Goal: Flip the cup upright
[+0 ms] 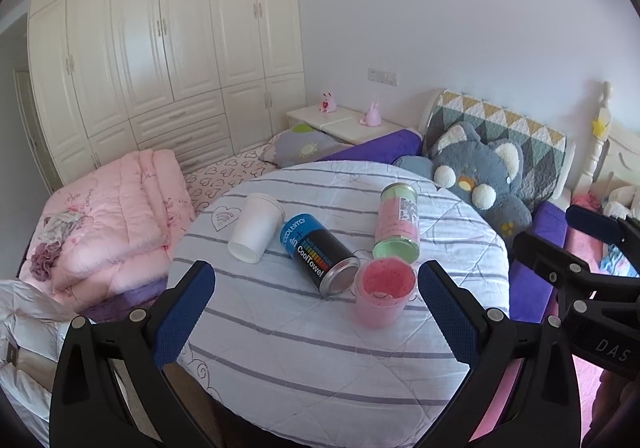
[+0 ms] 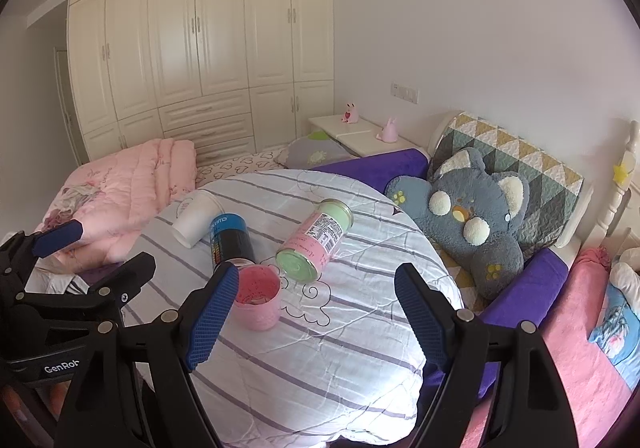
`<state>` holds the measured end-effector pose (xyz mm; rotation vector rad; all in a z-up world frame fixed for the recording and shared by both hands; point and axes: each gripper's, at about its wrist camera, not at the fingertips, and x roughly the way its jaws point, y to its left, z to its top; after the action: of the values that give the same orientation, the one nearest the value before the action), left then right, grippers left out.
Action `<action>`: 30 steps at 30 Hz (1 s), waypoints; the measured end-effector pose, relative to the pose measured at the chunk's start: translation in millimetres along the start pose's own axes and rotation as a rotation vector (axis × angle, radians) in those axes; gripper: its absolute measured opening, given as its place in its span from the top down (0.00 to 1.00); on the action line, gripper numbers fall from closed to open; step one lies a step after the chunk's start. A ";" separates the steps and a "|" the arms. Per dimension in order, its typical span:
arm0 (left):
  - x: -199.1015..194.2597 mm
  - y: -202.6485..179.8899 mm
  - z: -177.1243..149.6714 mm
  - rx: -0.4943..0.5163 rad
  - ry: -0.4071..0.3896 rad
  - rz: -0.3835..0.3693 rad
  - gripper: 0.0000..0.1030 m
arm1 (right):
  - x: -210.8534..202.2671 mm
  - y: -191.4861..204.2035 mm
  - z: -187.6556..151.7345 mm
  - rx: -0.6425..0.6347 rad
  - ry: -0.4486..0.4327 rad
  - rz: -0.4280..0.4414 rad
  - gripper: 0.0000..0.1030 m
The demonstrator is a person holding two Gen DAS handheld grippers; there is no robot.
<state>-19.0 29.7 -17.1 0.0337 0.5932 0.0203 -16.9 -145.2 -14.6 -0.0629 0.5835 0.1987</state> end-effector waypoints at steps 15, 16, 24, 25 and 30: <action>-5.2 0.8 4.4 -0.008 -0.049 -0.031 0.00 | -4.9 -4.6 5.4 0.020 -0.020 -0.013 0.21; -5.3 0.8 4.1 -0.008 -0.048 -0.032 0.00 | -5.0 -5.0 5.2 0.022 -0.021 -0.017 0.21; -2.5 1.6 5.7 -0.011 -0.043 -0.038 0.00 | 1.1 -5.7 5.4 0.017 0.007 -0.029 0.21; -2.1 1.7 6.0 -0.010 -0.043 -0.040 0.00 | 1.2 -5.3 5.2 0.016 0.008 -0.029 0.21; 1.2 -1.4 6.9 -0.006 -0.040 -0.048 0.00 | 2.7 -6.4 5.8 0.019 0.009 -0.034 0.21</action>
<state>-14.1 28.2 -12.1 0.0137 0.5536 -0.0250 -10.2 -150.3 -11.2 -0.0554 0.5933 0.1603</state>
